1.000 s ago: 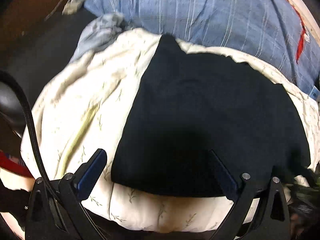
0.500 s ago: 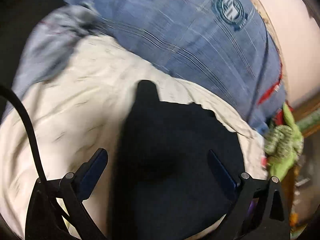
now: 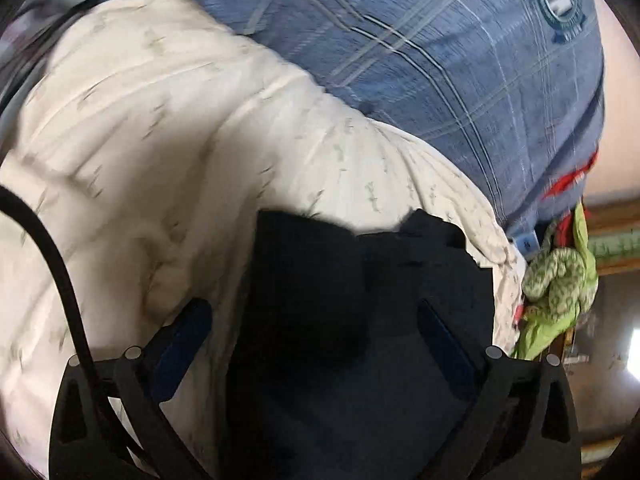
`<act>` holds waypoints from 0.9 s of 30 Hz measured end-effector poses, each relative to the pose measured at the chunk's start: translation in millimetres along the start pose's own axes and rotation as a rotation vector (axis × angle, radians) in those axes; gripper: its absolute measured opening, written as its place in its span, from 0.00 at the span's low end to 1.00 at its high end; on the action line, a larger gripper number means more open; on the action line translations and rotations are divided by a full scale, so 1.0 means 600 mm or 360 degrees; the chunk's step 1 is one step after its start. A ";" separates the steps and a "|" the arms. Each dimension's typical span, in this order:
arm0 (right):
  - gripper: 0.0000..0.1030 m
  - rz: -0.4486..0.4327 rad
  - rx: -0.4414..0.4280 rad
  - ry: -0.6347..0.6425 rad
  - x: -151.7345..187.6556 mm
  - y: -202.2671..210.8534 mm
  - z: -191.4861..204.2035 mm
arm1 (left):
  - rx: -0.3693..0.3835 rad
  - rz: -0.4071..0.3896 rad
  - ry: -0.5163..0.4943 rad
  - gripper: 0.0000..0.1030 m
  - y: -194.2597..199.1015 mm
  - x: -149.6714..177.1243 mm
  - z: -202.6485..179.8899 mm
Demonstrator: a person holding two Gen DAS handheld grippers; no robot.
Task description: Fold large clothes
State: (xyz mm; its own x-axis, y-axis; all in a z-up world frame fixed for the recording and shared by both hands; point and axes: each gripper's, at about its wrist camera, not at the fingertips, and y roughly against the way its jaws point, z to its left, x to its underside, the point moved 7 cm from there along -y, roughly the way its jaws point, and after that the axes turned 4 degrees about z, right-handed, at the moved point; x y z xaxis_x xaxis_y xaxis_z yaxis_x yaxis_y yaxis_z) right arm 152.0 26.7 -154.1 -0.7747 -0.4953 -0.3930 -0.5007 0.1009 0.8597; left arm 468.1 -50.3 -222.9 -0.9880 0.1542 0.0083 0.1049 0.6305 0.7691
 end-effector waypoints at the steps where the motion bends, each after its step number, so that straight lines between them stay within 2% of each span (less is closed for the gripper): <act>1: 0.92 -0.0004 -0.0008 -0.0017 -0.001 -0.001 0.002 | 0.0007 0.0026 -0.0051 0.98 -0.004 -0.006 -0.009; 2: 0.92 -0.0014 -0.0025 -0.0038 -0.002 -0.004 -0.003 | 0.0000 0.0044 -0.0084 0.97 -0.009 -0.008 -0.015; 3: 0.84 -0.0034 -0.0038 -0.0070 -0.004 -0.004 -0.010 | -0.0031 0.0072 -0.0158 0.91 -0.017 -0.009 -0.026; 4: 0.63 -0.0049 -0.0028 -0.0115 -0.005 -0.003 -0.021 | -0.0057 0.0074 -0.0217 0.76 -0.022 -0.009 -0.032; 5: 0.58 -0.0060 -0.0062 -0.0159 -0.007 0.000 -0.031 | -0.0104 0.0076 -0.0287 0.69 -0.028 -0.008 -0.037; 6: 0.43 -0.0085 -0.0132 -0.0238 -0.008 0.008 -0.045 | -0.0177 0.0090 -0.0342 0.50 -0.036 -0.004 -0.037; 7: 0.30 -0.0092 -0.0167 -0.0285 -0.009 0.011 -0.055 | -0.0191 0.0088 -0.0345 0.38 -0.037 -0.005 -0.034; 8: 0.27 -0.0103 -0.0215 -0.0334 -0.010 0.015 -0.062 | -0.0168 0.0080 -0.0324 0.36 -0.035 -0.006 -0.030; 10: 0.21 -0.0138 -0.0304 -0.0438 -0.010 0.029 -0.076 | -0.0037 0.0082 -0.0241 0.19 -0.028 -0.010 -0.025; 12: 0.18 -0.0175 -0.0362 -0.0516 -0.008 0.042 -0.094 | 0.0021 0.0075 -0.0225 0.18 -0.018 -0.008 -0.024; 17: 0.12 -0.0257 -0.0510 -0.0744 0.001 0.077 -0.144 | 0.0056 0.0061 -0.0231 0.17 0.008 -0.004 -0.048; 21: 0.11 -0.0316 -0.0661 -0.0956 0.012 0.097 -0.189 | 0.0193 0.0027 -0.0195 0.16 0.037 -0.006 -0.084; 23: 0.11 -0.0365 -0.0704 -0.1044 0.019 0.105 -0.221 | 0.0226 0.0001 -0.0214 0.16 0.054 -0.006 -0.116; 27: 0.11 -0.0466 -0.0677 -0.1168 0.040 0.146 -0.280 | 0.0245 -0.0016 -0.0262 0.13 0.061 -0.008 -0.182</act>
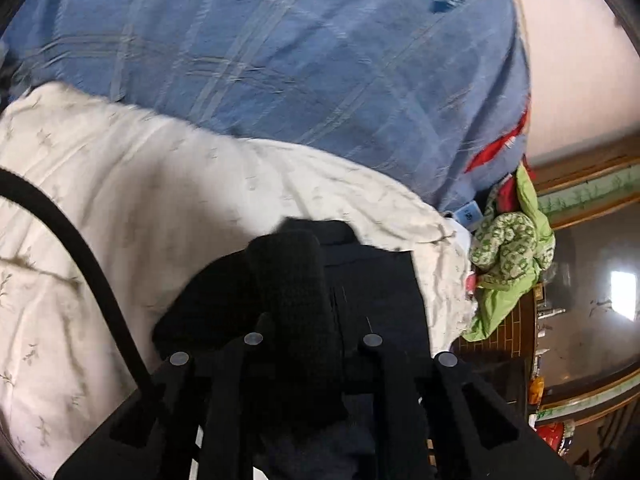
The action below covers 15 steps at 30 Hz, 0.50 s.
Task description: Fold large clothes
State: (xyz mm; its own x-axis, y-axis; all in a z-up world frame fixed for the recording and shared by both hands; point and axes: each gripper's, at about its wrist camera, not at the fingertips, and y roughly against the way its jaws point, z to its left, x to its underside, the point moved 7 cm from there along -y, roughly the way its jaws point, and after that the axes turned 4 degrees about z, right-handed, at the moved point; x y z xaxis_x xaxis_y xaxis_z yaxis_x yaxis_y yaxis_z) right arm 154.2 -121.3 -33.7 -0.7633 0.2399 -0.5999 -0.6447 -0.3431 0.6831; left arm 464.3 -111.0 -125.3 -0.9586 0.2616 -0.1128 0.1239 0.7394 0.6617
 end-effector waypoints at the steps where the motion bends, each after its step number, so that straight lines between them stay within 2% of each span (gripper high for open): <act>1: 0.11 -0.0036 0.0015 -0.0021 -0.008 0.019 -0.013 | 0.0020 -0.0003 -0.0019 0.13 -0.002 -0.002 -0.023; 3: 0.11 -0.0093 0.0025 -0.0081 -0.015 0.055 -0.039 | 0.0025 -0.0001 -0.0077 0.13 -0.014 -0.009 -0.068; 8: 0.11 -0.0232 0.0084 -0.0226 -0.026 0.076 -0.057 | 0.0031 0.0062 -0.0245 0.13 -0.083 -0.020 -0.212; 12: 0.11 -0.0325 0.0152 -0.0359 -0.019 0.079 -0.080 | 0.0035 0.0170 -0.0367 0.13 -0.184 -0.018 -0.325; 15: 0.11 -0.0398 0.0230 -0.0473 0.008 0.122 -0.120 | 0.0011 0.0266 -0.0452 0.13 -0.278 -0.010 -0.395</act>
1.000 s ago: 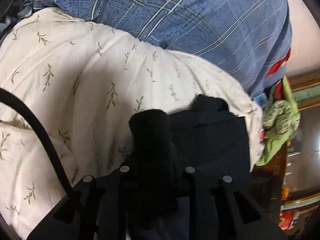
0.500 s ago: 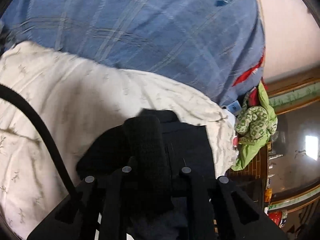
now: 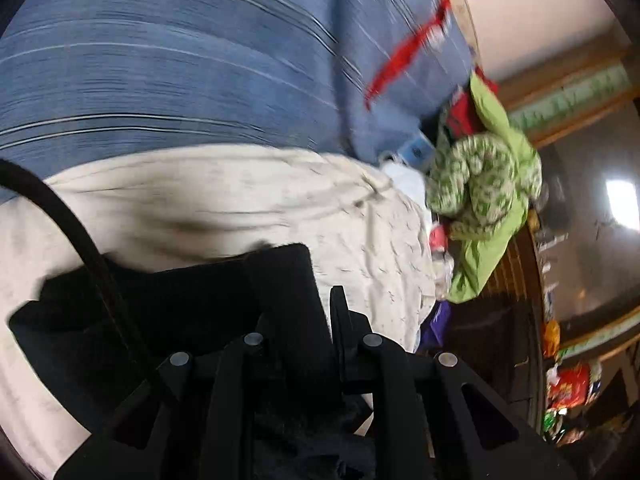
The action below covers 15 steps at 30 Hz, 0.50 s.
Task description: Fold large clothes
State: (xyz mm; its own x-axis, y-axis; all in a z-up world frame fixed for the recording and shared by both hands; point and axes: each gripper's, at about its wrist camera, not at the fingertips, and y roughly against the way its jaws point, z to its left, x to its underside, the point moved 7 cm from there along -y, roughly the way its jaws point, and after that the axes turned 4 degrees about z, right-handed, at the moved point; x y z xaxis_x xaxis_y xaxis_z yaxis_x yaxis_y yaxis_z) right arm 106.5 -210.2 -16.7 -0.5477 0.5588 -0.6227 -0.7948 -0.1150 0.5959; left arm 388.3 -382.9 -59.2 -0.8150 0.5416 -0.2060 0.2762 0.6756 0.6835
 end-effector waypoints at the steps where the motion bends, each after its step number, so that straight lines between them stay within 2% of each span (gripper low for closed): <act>1: 0.11 -0.0028 0.0026 -0.0056 -0.004 0.017 -0.029 | -0.0015 0.0024 -0.0021 0.14 -0.030 -0.005 -0.013; 3: 0.11 -0.0046 0.0094 -0.0139 -0.006 0.035 -0.080 | -0.0059 0.0082 -0.0027 0.14 -0.094 -0.015 -0.030; 5: 0.11 -0.0024 0.0164 -0.0240 0.003 0.037 -0.138 | -0.0140 0.0158 0.0001 0.21 -0.170 -0.017 -0.029; 6: 0.11 0.0009 0.0201 -0.0308 0.016 0.029 -0.171 | -0.0158 0.0174 0.0017 0.33 -0.190 -0.015 -0.027; 7: 0.11 0.0042 0.0219 -0.0353 0.027 0.023 -0.192 | -0.0174 0.0209 0.0064 0.49 -0.222 -0.013 -0.022; 8: 0.13 0.0072 0.0240 -0.0404 0.036 0.012 -0.211 | -0.0177 0.0225 0.0089 0.56 -0.233 -0.009 -0.019; 9: 0.23 0.0116 0.0260 -0.0453 0.050 0.000 -0.229 | -0.0181 0.0241 0.0125 0.61 -0.241 -0.005 -0.014; 10: 0.28 0.0151 0.0272 -0.0495 0.061 -0.007 -0.241 | -0.0179 0.0230 0.0152 0.62 -0.240 -0.006 -0.016; 12: 0.32 0.0150 0.0264 -0.0529 0.066 -0.006 -0.252 | -0.0166 0.0179 0.0141 0.68 -0.217 -0.009 -0.024; 14: 0.44 0.0139 0.0295 -0.0511 0.060 0.007 -0.247 | -0.0189 0.0028 0.0093 0.73 -0.151 -0.023 -0.042; 15: 0.49 0.0119 0.0316 -0.0504 0.055 0.018 -0.246 | -0.0199 -0.0031 0.0082 0.80 -0.128 -0.028 -0.047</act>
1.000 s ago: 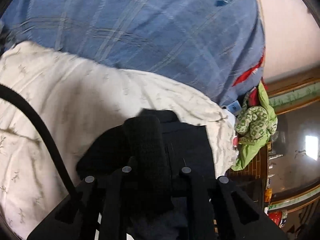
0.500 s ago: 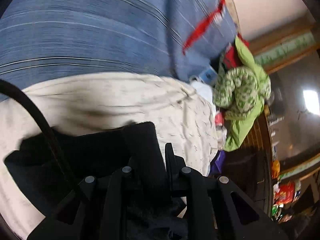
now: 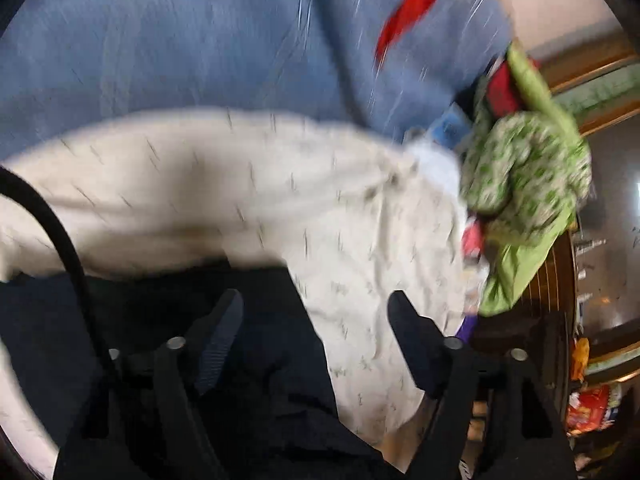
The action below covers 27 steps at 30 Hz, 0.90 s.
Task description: Fold large clothes
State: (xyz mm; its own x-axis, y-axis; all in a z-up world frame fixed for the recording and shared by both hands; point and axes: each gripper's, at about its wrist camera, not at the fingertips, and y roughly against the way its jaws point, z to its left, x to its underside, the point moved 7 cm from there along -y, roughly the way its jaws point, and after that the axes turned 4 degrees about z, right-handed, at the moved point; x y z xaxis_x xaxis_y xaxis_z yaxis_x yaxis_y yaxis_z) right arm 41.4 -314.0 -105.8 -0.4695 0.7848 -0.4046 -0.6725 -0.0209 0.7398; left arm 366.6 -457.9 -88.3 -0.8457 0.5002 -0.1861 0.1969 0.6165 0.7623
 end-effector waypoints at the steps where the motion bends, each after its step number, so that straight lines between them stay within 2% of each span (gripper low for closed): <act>1: 0.55 -0.0028 0.0019 0.0003 -0.003 0.016 -0.003 | -0.0024 -0.0103 -0.0016 0.84 0.045 -0.002 0.000; 3: 0.65 -0.0081 0.0059 0.0004 -0.006 0.044 -0.007 | -0.0092 -0.0217 -0.0033 0.88 0.110 0.007 0.009; 5: 0.66 -0.0135 0.0016 0.0026 -0.023 0.075 0.002 | -0.0200 -0.0249 -0.0058 0.90 0.146 0.024 0.027; 8: 0.70 -0.0188 -0.0087 0.0149 -0.053 0.107 0.043 | -0.0535 -0.0326 -0.0073 0.90 0.191 0.081 0.091; 10: 0.76 -0.0146 -0.0202 0.0265 -0.095 0.093 0.082 | -0.0659 -0.0370 -0.0067 0.90 0.206 0.125 0.128; 12: 0.76 -0.0020 -0.0251 0.0366 -0.141 0.045 0.114 | -0.0689 -0.0402 -0.0019 0.90 0.215 0.166 0.157; 15: 0.76 0.0187 -0.0283 0.0388 -0.199 -0.050 0.133 | -0.0614 -0.0425 0.0102 0.90 0.219 0.240 0.194; 17: 0.76 0.0393 -0.0267 0.0360 -0.228 -0.135 0.142 | -0.0553 -0.0415 0.0178 0.90 0.215 0.285 0.215; 21: 0.76 0.0544 0.0024 0.0447 -0.254 -0.234 0.141 | -0.0452 -0.0340 0.0308 0.90 0.192 0.354 0.248; 22: 0.74 0.0572 0.0088 0.0481 -0.252 -0.251 0.142 | -0.0430 -0.0329 0.0326 0.90 0.190 0.364 0.254; 23: 0.64 0.0587 0.0096 0.0498 -0.248 -0.259 0.142 | -0.0408 -0.0317 0.0355 0.90 0.188 0.372 0.262; 24: 0.23 0.0606 0.0036 0.0486 -0.241 -0.262 0.144 | -0.0395 -0.0316 0.0383 0.90 0.185 0.376 0.267; 25: 0.07 0.0632 -0.0061 0.0440 -0.236 -0.263 0.146 | -0.0375 -0.0321 0.0405 0.90 0.185 0.379 0.271; 27: 0.06 0.0591 -0.0146 0.0399 -0.239 -0.248 0.152 | -0.0339 -0.0326 0.0434 0.90 0.185 0.373 0.269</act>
State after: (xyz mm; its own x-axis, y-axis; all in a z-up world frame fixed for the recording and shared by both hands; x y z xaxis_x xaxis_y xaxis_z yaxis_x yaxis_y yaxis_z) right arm 260.9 -366.9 -108.9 -0.8049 0.5395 -0.2470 -0.4750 -0.3364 0.8131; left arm 279.5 -179.1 -145.4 -0.9629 0.1827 -0.1984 -0.0726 0.5327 0.8432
